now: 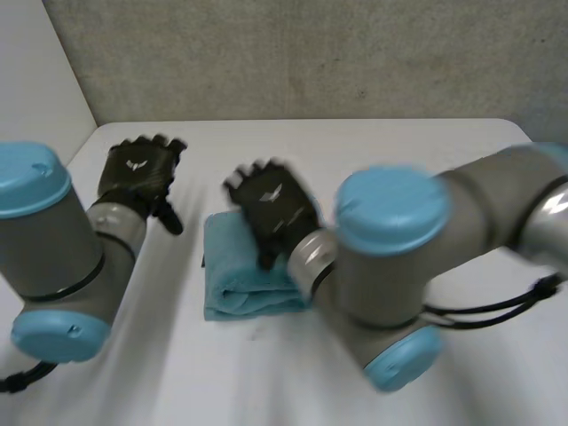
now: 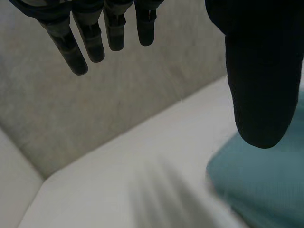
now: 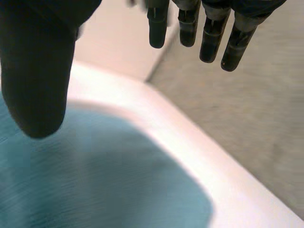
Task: Fold the laundry
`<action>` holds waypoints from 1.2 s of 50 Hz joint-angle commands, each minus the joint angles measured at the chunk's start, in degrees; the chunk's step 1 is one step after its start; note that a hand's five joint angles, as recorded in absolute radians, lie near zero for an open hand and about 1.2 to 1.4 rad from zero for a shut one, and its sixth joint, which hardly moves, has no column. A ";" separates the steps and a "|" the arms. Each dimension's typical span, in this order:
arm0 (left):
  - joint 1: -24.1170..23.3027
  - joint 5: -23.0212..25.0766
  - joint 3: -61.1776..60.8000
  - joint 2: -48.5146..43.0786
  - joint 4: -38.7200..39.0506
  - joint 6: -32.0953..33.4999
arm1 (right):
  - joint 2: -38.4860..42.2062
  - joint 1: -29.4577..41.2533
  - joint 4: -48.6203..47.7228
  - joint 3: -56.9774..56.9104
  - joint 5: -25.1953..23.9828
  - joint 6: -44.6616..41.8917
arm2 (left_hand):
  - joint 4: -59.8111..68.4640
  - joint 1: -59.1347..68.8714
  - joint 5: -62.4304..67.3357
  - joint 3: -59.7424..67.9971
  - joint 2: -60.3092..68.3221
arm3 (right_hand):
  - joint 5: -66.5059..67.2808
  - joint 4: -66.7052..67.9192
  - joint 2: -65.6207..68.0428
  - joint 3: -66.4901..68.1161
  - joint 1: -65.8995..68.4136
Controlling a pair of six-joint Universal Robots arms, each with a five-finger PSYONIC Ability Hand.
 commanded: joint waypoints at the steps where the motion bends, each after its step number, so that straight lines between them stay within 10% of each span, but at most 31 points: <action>1: -5.76 3.66 7.57 -5.40 -3.63 -8.77 | -5.78 -7.35 0.19 2.90 -0.58 17.18 | -1.82 -1.27 -2.76 -2.47 -1.77 | -4.04 -3.48 -2.96 -2.74 -2.12; 25: -5.51 -1.78 7.14 -12.72 -14.28 -10.19 | 14.17 -13.85 18.65 -11.43 -8.05 20.44 | -1.82 -1.27 -2.76 -2.47 -1.77 | -4.04 -3.48 -2.96 -2.74 -2.12; 36: -5.86 2.68 13.45 -0.25 -20.41 -10.10 | -5.17 -16.40 17.33 -10.64 -5.76 20.44 | -1.82 -1.27 -2.76 -2.47 -1.77 | -4.04 -3.48 -2.96 -2.74 -2.12; 43: -1.21 7.89 20.23 7.59 -28.17 -10.37 | -21.49 -21.93 12.41 -4.68 3.90 14.57 | -1.82 -1.27 -2.76 -2.47 -1.77 | -4.04 -3.48 -2.96 -2.74 -2.12; 60: 5.65 10.79 19.97 17.17 -33.53 -10.54 | -26.87 -27.30 17.68 2.54 4.43 5.49 | -1.82 -1.27 -2.76 -2.47 -1.77 | -4.04 -3.48 -2.96 -2.74 -2.12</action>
